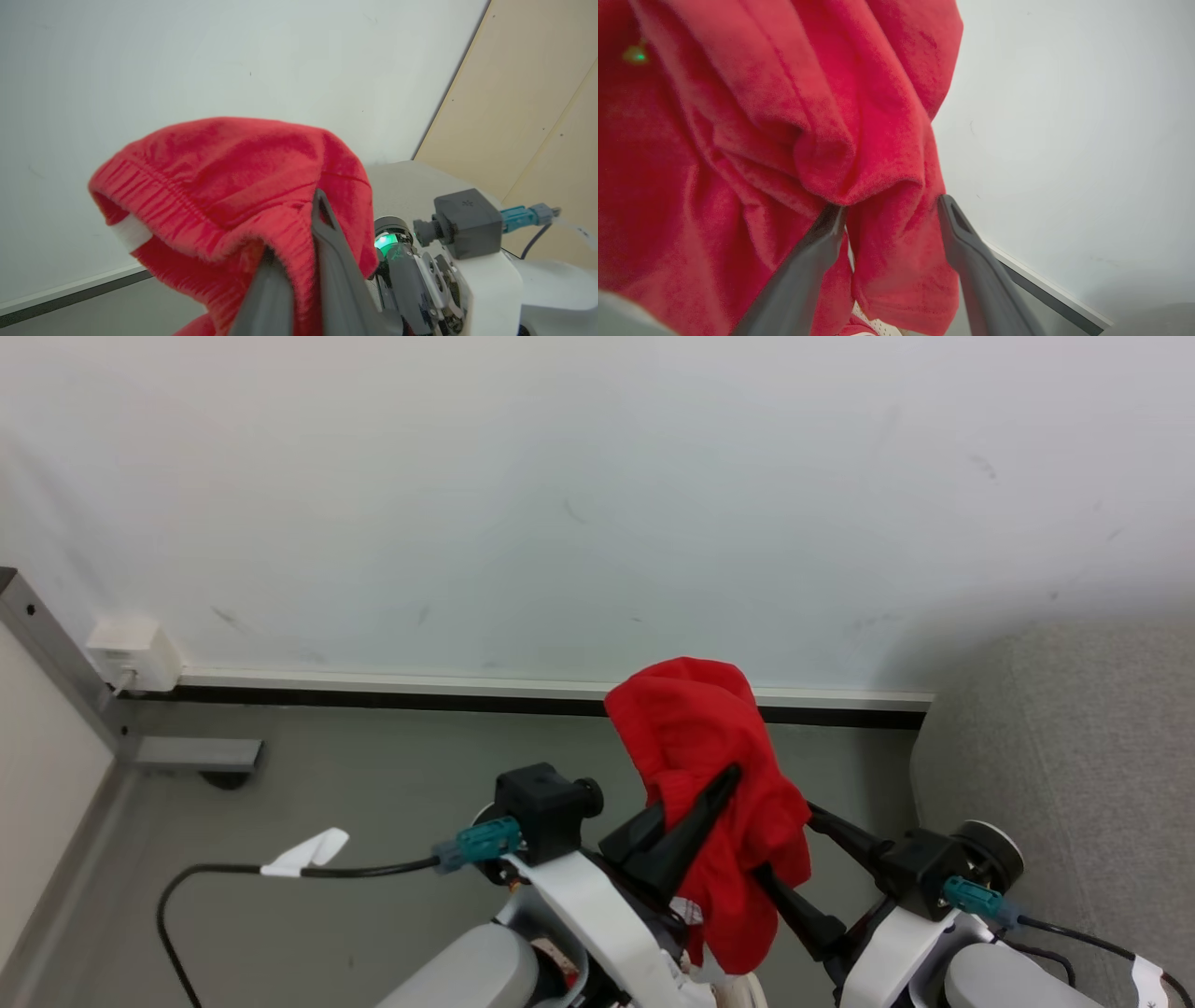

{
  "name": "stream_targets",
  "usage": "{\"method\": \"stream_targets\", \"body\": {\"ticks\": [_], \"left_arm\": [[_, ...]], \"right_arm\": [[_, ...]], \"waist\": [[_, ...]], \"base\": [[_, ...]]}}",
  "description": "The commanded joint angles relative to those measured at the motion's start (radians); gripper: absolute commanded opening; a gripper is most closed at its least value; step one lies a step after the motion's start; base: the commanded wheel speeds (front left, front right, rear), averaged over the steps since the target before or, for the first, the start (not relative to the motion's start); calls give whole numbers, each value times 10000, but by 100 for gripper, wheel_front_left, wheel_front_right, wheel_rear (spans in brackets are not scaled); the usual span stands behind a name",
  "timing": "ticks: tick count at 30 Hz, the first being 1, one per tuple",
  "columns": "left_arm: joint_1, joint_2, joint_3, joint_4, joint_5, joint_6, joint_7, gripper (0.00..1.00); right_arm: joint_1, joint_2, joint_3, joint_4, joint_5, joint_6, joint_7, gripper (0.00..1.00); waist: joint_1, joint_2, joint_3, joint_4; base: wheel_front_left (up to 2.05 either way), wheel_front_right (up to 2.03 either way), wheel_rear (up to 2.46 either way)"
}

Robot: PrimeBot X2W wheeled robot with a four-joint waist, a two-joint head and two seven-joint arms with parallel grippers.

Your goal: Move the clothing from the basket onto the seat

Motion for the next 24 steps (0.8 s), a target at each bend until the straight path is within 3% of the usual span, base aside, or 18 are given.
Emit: {"method": "stream_targets", "body": {"ticks": [1,8,17,18,19,24], "left_arm": [[-111,-99,-101,43,117,-85,22,0],[-116,-408,-497,296,53,-296,77,0],[-93,-403,-466,499,-79,-270,-28,0],[-88,-389,-441,528,-108,-253,-49,0],[-78,-361,-414,551,-118,-247,-66,0],[-5,-224,-264,665,-175,-161,-167,0]], "right_arm": [[-268,12,296,75,200,-23,-38,100],[-822,212,1218,383,674,-25,-75,100],[-932,346,1180,81,511,-25,-82,98],[-905,348,1114,-29,439,-23,-82,7],[-831,339,1050,-120,405,-25,-82,0],[-431,89,711,-635,222,-25,-82,0]], "waist": [[-1,0,-9,235],[-1,0,-92,735],[-1,0,-115,911],[-1,0,-119,903],[-1,0,-123,888],[-1,0,-127,747]], "base": [[0,0,0],[0,0,0],[0,0,0],[0,0,0],[0,0,0],[0,0,0]]}}
